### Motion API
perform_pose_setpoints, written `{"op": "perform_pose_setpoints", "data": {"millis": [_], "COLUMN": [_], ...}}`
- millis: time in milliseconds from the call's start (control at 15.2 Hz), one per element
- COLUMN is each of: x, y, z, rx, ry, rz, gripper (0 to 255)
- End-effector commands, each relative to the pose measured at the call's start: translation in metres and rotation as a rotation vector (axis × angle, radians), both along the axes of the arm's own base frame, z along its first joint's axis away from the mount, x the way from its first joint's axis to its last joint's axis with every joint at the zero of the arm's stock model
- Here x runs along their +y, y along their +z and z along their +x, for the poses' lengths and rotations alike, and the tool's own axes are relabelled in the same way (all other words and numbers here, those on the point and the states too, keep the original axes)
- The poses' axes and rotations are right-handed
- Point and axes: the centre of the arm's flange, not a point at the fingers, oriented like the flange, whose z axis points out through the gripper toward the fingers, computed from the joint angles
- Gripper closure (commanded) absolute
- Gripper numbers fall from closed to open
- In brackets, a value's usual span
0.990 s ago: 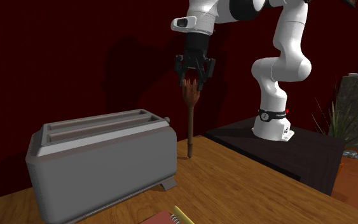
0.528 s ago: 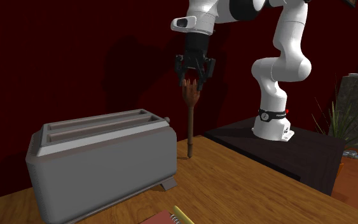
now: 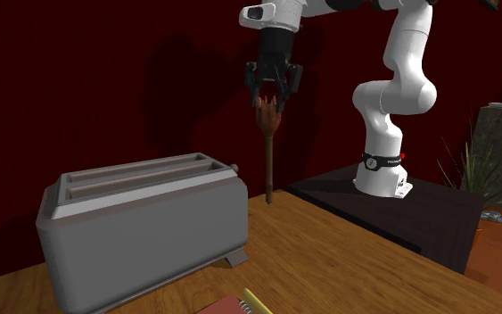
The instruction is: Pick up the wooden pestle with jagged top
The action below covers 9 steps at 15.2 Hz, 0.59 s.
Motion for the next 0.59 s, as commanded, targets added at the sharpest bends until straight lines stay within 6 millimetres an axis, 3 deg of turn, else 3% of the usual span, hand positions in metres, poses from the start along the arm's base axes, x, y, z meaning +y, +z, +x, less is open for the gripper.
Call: {"op": "perform_pose_setpoints", "data": {"millis": [0, 396, 528], "x": [0.0, 0.0, 0.0], "y": [0.011, 0.043, 0.044], "z": [0.0, 0.0, 0.0], "rx": [0.0, 0.0, 0.0], "ry": [0.0, 0.0, 0.0], "rz": [0.0, 0.0, 0.0], "gripper": [255, 255, 255]}}
